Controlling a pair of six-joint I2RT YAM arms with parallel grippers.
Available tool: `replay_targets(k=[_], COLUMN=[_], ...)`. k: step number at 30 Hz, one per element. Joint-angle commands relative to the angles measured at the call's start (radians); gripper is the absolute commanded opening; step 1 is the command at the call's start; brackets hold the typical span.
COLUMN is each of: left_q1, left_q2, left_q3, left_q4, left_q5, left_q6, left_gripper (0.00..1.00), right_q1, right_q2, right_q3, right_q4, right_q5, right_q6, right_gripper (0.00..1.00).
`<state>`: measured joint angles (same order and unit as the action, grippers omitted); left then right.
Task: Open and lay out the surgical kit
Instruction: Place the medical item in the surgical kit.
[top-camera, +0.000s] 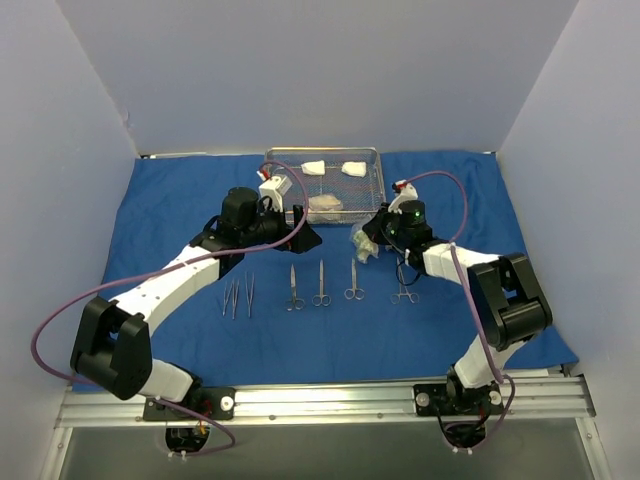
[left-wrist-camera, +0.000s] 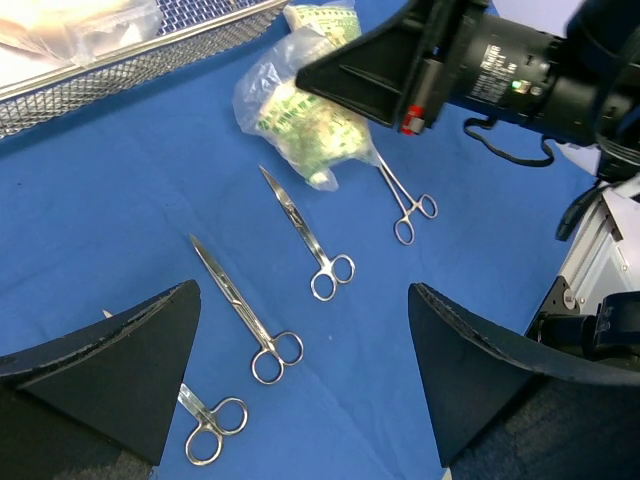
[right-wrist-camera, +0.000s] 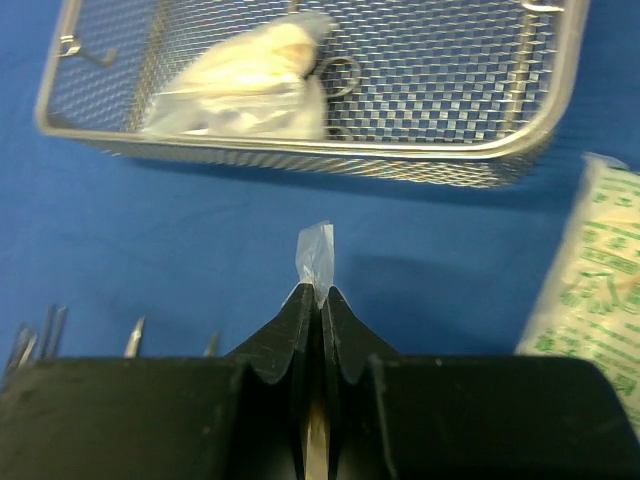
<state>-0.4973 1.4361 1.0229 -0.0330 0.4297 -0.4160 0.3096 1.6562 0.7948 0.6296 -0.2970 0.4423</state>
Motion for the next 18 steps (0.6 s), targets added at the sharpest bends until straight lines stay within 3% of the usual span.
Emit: replay_targets(k=[1, 13, 16, 17, 18], left_q1=[-0.01, -0.032, -0.037, -0.041, -0.043], left_q2=[-0.036, -0.005, -0.008, -0.011, -0.011], left_q3=[0.022, 0.046, 0.052, 0.054, 0.055], left_q4=[0.0, -0.059, -0.071, -0.08, -0.084], left_q5=[-0.026, -0.028, -0.035, -0.048, -0.051], left_q6=[0.0, 0.031, 0.04, 0.042, 0.046], left_gripper=[0.94, 0.94, 0.94, 0.94, 0.94], right_q1=[0.005, -0.01, -0.017, -0.018, -0.018], right_q2=[0.02, 0.122, 0.12, 0.111, 0.105], right_q3=[0.05, 0.069, 0.08, 0.081, 0.081], right_q4=[0.073, 0.108, 0.072, 0.061, 0.042], right_q5=[0.116, 0.133, 0.154, 0.16, 0.165], right_q6=[0.001, 0.018, 0.01, 0.001, -0.004], right_gripper=[0.0, 0.02, 0.19, 0.31, 0.36])
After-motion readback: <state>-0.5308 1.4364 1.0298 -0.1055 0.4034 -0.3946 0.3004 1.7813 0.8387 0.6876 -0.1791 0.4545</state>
